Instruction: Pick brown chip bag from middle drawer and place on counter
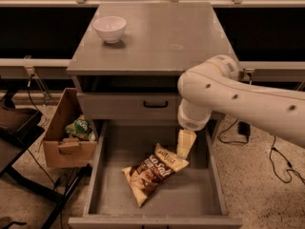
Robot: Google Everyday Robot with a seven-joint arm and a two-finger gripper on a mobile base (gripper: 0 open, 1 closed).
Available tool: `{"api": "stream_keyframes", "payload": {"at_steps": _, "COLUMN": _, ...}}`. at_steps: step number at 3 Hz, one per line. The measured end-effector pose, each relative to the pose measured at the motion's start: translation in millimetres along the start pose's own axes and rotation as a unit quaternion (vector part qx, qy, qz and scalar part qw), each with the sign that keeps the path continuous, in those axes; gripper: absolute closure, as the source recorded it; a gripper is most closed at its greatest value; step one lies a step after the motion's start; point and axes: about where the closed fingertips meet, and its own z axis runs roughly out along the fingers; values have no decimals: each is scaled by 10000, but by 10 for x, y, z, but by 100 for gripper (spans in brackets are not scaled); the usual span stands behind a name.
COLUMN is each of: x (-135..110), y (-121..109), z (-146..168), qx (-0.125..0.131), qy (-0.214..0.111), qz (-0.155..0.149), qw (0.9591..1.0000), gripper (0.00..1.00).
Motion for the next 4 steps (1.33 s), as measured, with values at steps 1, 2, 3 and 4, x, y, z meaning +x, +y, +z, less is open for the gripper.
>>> {"api": "stream_keyframes", "payload": {"at_steps": 1, "x": -46, "y": 17, "z": 73, "qx": -48, "qy": 15, "qz": 11, "qw": 10000, "gripper": 0}}
{"api": "stream_keyframes", "payload": {"at_steps": 2, "x": -76, "y": -6, "z": 237, "qx": -118, "qy": 175, "qz": -44, "qw": 9998, "gripper": 0}}
{"api": "stream_keyframes", "payload": {"at_steps": 3, "x": -523, "y": 238, "z": 1140, "qx": -324, "qy": 319, "qz": -228, "qw": 9987, "gripper": 0}}
{"api": "stream_keyframes", "payload": {"at_steps": 4, "x": -800, "y": 435, "z": 1715, "qx": -433, "qy": 184, "qz": -236, "qw": 9986, "gripper": 0}}
